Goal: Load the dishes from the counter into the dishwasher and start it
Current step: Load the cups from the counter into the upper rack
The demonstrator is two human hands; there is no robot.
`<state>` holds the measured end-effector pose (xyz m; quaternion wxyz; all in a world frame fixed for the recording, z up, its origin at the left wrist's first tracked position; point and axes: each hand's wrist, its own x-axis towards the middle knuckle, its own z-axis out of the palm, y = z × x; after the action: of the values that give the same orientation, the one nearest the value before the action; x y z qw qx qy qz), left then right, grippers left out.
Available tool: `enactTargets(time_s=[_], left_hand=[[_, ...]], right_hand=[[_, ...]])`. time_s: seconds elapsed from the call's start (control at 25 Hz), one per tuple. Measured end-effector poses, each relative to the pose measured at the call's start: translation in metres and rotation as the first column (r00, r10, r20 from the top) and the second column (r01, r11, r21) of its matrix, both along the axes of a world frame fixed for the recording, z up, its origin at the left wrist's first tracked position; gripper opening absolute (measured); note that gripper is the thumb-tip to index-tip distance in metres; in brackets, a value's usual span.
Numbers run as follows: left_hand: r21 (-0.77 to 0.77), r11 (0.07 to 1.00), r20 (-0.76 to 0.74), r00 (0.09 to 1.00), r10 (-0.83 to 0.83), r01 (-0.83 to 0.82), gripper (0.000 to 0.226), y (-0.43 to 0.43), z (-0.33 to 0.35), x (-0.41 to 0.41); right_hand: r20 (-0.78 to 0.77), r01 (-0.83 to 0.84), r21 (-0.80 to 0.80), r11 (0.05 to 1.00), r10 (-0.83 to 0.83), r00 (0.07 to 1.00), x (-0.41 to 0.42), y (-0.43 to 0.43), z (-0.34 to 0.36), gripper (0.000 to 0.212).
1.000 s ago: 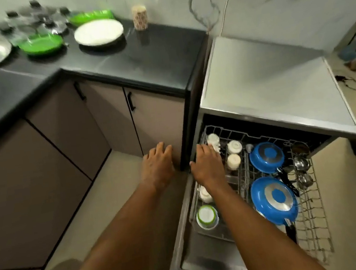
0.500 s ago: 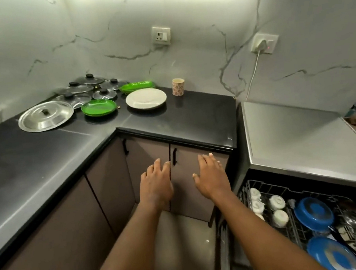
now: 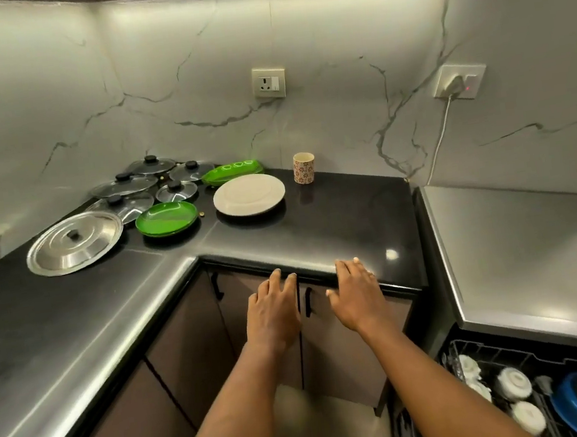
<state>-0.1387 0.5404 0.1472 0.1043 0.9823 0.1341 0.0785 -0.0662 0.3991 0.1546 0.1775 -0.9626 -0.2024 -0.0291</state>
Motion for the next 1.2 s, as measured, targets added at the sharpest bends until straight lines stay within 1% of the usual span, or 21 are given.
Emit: enactTargets(time_s=[0.08,0.24,0.4,0.76,0.96,1.2], left_hand=[[0.0,1.0,-0.013,1.0,-0.002,0.002,0.06,0.009,0.002,0.027],[-0.028,0.999,0.008,1.0,0.016,-0.016,0.061,0.032,0.005,0.104],[-0.017,1.0,-0.019,1.0,0.003,-0.003,0.064,0.051,0.009,0.162],[-0.004,0.996,-0.05,0.995,-0.089,0.088,0.064,0.11,0.009,0.316],[-0.057,0.989,-0.072,0.988,-0.139,0.135,0.068,0.161,0.015,0.408],[-0.239,0.961,-0.046,0.987,-0.154,0.138,0.069,0.192,0.011,0.493]], right_hand=[[-0.007,0.004,-0.015,1.0,-0.004,1.0,0.026,0.009,0.001,0.065],[-0.016,-0.007,0.015,1.0,0.007,1.0,0.113,0.033,0.004,0.067],[-0.016,-0.015,0.036,0.999,0.015,1.0,0.174,0.053,0.008,0.066],[-0.036,0.086,0.059,0.995,-0.084,0.996,0.309,0.104,0.011,0.068],[-0.053,0.145,0.084,0.986,-0.141,0.989,0.39,0.147,0.021,0.07],[-0.144,0.207,0.107,0.972,-0.191,0.971,0.455,0.187,0.01,0.073]])
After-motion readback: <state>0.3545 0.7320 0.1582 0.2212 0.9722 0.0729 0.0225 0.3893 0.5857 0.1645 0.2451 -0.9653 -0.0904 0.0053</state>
